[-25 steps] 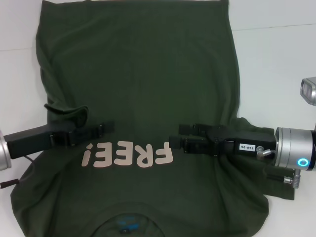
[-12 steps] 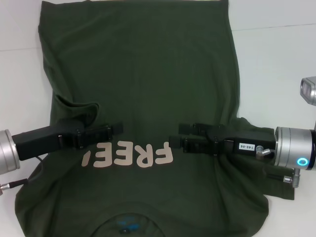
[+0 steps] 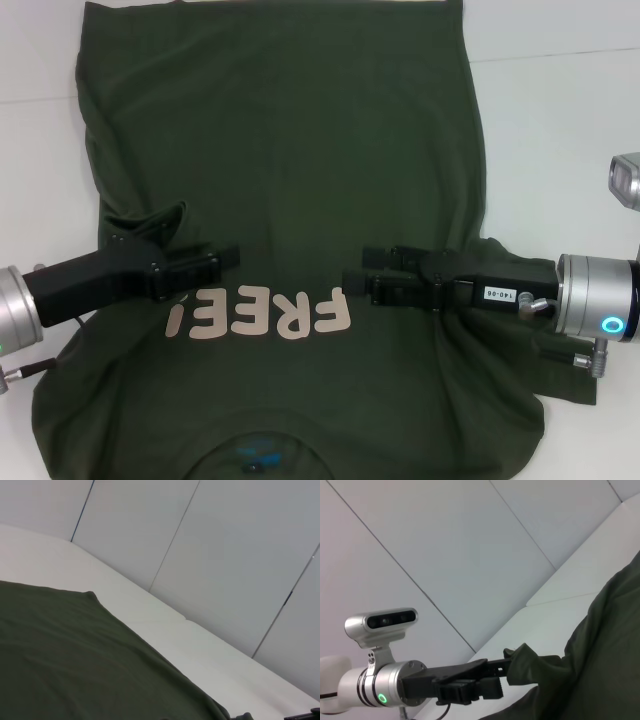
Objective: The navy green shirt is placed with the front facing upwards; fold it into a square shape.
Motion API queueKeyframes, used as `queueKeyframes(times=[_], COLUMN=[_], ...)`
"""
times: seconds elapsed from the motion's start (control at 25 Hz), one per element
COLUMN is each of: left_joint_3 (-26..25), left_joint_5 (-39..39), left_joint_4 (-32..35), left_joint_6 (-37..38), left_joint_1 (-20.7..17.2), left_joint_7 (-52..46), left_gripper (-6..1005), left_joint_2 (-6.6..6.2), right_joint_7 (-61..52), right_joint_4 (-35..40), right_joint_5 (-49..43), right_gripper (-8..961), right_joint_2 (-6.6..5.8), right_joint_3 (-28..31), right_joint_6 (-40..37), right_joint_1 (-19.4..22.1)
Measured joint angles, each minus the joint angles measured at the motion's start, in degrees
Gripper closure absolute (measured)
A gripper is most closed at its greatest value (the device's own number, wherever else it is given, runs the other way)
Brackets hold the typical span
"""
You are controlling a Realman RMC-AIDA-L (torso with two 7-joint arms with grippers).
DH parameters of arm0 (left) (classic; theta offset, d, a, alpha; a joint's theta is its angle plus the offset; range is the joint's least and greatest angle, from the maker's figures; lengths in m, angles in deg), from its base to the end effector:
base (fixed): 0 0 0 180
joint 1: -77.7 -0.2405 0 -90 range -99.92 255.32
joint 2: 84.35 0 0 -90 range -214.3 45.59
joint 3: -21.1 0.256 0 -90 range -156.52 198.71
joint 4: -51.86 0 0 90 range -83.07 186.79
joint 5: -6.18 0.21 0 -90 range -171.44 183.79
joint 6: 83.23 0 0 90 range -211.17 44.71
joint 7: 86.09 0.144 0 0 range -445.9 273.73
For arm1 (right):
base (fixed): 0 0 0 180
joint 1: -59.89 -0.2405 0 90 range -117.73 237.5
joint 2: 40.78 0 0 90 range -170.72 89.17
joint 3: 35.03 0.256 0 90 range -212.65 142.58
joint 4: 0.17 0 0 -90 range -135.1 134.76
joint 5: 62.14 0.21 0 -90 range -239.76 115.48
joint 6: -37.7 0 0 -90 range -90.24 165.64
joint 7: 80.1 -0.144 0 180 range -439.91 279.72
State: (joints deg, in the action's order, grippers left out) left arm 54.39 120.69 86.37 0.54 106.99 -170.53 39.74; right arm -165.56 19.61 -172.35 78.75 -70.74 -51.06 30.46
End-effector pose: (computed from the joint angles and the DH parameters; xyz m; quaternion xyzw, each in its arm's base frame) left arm -0.2663 0.3239 -0.0306 -0.8862 -0.3273 -0.2915 0.1503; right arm 0.2725 0.2967 -0.0435 -0.8547 0.3922 0.3348 0.0603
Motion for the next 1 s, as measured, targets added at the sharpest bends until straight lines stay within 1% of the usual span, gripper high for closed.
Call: queueKeyframes(times=[0.2, 0.44, 0.64, 1.0], left_joint_3=[0.81, 1.02, 0.87, 0.7], left_joint_5=[0.23, -0.36, -0.73, -1.19], left_joint_4=[-0.57, -1.06, -1.45, -2.06], left_joint_6=[0.21, 1.62, 2.66, 7.8], left_joint_1=[0.41, 0.12, 0.08, -0.04], left_joint_7=[0.22, 3.79, 4.85, 11.2], left_gripper=[119, 124, 128, 135], left_joint_2=[-0.08, 0.11, 0.12, 0.09], right_joint_7=[-0.07, -0.09, -0.11, -0.14], right_joint_4=[0.0, 0.0, 0.0, 0.0], right_joint_5=[0.02, 0.23, 0.41, 0.58], right_gripper=[38, 39, 40, 44], right_joint_2=[0.0, 0.0, 0.0, 0.0], right_joint_3=[0.1, 0.12, 0.11, 0.1], right_joint_6=[0.0, 0.0, 0.0, 0.0], right_joint_1=[-0.03, -0.11, -0.11, -0.1])
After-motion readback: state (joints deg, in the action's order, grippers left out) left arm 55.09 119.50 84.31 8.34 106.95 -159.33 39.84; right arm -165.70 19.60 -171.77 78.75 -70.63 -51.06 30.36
